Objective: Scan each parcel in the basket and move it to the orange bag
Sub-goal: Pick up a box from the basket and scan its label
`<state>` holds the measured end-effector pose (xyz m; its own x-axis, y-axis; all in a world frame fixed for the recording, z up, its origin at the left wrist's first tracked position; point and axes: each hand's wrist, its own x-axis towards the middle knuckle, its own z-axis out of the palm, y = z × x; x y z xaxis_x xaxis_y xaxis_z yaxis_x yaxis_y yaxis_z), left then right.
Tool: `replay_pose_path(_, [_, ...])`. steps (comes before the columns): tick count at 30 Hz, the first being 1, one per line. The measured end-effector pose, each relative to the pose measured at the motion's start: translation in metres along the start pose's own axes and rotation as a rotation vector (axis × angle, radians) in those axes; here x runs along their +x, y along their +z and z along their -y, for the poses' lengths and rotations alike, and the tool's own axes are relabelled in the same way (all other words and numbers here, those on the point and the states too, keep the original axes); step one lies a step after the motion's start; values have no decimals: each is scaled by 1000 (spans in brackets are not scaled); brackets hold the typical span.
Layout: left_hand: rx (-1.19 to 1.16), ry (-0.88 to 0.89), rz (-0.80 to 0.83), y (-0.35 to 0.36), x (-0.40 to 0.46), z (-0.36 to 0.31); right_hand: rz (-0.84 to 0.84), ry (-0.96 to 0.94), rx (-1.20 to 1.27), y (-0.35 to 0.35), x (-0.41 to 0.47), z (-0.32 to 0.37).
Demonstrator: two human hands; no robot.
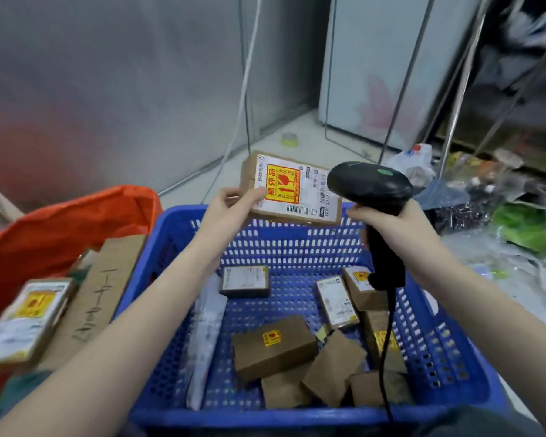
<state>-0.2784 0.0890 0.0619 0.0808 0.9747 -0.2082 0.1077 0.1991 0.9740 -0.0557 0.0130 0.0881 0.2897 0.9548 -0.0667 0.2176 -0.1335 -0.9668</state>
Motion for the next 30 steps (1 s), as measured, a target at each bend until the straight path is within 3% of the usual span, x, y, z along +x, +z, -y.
replay_pose_path(13, [-182, 170, -135, -53, -76, -71, 36, -134, 13, 23, -67, 94])
replay_pose_path(30, [-199, 249, -142, -56, -110, -98, 71, -148, -38, 26, -98, 125])
